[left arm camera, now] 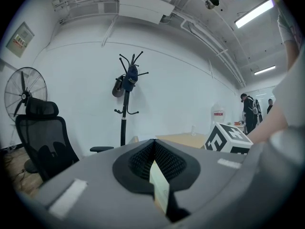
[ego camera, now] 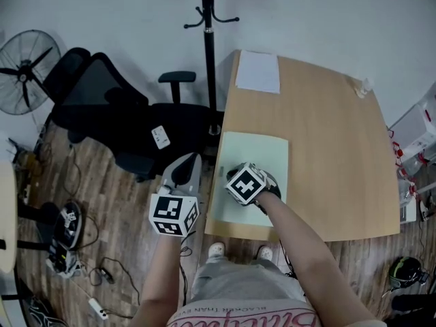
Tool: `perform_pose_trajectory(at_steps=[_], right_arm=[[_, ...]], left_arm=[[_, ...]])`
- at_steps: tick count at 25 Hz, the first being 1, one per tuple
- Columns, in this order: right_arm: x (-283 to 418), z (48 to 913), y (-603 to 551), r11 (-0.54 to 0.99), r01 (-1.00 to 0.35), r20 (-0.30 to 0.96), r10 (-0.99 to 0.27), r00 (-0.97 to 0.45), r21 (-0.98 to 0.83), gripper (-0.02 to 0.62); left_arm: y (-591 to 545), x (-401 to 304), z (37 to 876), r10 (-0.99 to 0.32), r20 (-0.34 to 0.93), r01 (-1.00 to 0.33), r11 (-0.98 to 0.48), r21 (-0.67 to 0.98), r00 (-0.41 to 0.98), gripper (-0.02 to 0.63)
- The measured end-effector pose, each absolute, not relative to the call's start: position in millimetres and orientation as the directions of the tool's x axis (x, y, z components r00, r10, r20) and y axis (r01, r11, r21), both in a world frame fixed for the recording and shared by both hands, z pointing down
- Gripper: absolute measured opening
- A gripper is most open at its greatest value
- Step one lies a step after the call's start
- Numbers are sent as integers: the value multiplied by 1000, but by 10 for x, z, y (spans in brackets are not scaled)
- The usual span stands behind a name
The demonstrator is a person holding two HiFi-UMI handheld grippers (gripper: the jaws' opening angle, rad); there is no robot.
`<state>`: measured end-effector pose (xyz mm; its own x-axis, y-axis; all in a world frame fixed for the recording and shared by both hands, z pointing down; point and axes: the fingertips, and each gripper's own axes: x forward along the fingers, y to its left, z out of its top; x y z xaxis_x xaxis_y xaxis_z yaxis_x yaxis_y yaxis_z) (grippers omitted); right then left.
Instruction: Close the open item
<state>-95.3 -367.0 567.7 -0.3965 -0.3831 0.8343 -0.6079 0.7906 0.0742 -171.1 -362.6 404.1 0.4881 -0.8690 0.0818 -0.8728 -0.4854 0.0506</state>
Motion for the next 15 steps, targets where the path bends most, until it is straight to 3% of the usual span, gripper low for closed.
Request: perform_pose_trajectory(at_steps=[15], right_arm=[[-613,5026,-3742,719,-691,724,-517,-456,79,2]], left_arm=[[-3623,-1660,3781,-850,21,-851,-526,5,526,14]])
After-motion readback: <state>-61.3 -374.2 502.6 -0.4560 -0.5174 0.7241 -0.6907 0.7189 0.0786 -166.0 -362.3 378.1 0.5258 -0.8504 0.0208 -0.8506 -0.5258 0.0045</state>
